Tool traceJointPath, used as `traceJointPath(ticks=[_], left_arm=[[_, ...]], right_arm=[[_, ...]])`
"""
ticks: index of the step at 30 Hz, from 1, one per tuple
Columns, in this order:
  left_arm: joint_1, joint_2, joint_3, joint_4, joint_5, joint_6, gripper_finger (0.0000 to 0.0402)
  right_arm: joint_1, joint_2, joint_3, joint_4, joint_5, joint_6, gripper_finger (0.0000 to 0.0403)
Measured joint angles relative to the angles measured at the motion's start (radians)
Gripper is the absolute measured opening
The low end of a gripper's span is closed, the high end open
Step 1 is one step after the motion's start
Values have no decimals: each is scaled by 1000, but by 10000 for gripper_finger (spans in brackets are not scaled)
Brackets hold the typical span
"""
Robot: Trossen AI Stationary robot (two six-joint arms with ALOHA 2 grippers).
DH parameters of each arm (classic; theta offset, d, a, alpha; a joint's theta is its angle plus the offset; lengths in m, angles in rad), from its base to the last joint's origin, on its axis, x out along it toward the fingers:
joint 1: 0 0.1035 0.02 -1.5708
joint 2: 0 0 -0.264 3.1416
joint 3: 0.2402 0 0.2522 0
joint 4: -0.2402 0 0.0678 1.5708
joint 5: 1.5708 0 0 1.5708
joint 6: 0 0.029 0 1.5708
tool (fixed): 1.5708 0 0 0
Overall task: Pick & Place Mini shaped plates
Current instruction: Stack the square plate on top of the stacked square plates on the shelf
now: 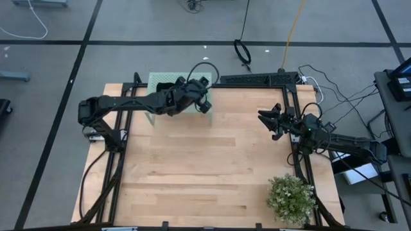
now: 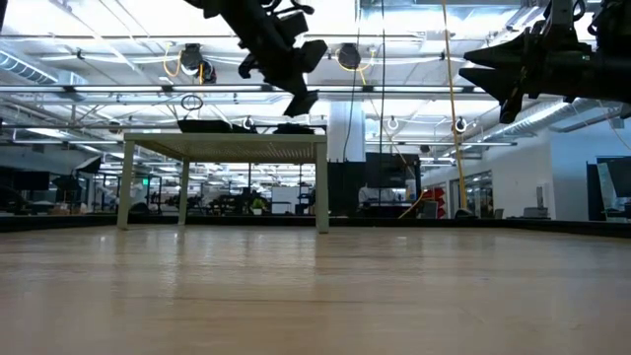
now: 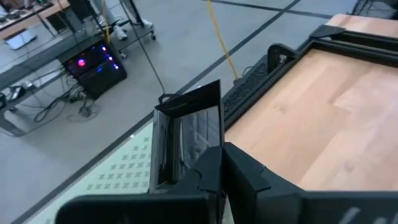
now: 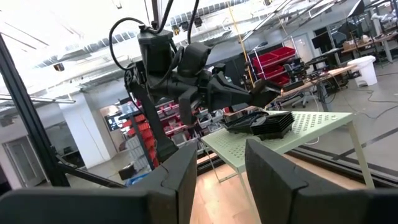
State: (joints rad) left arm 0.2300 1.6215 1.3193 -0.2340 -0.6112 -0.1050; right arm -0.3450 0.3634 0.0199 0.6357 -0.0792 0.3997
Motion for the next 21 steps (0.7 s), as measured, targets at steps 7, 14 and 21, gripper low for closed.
traceJointPath(ticks=[7, 14, 21], left_arm=[[23, 0, 0, -58, -19, -72, 6], [25, 0, 0, -111, -19, -99, 13], [25, 0, 0, -162, 1, -116, 12]], right_arm=[[0, 0, 0, 0, 0, 0, 126], [0, 0, 0, 0, 0, 0, 126], [0, 0, 0, 0, 0, 0, 126]])
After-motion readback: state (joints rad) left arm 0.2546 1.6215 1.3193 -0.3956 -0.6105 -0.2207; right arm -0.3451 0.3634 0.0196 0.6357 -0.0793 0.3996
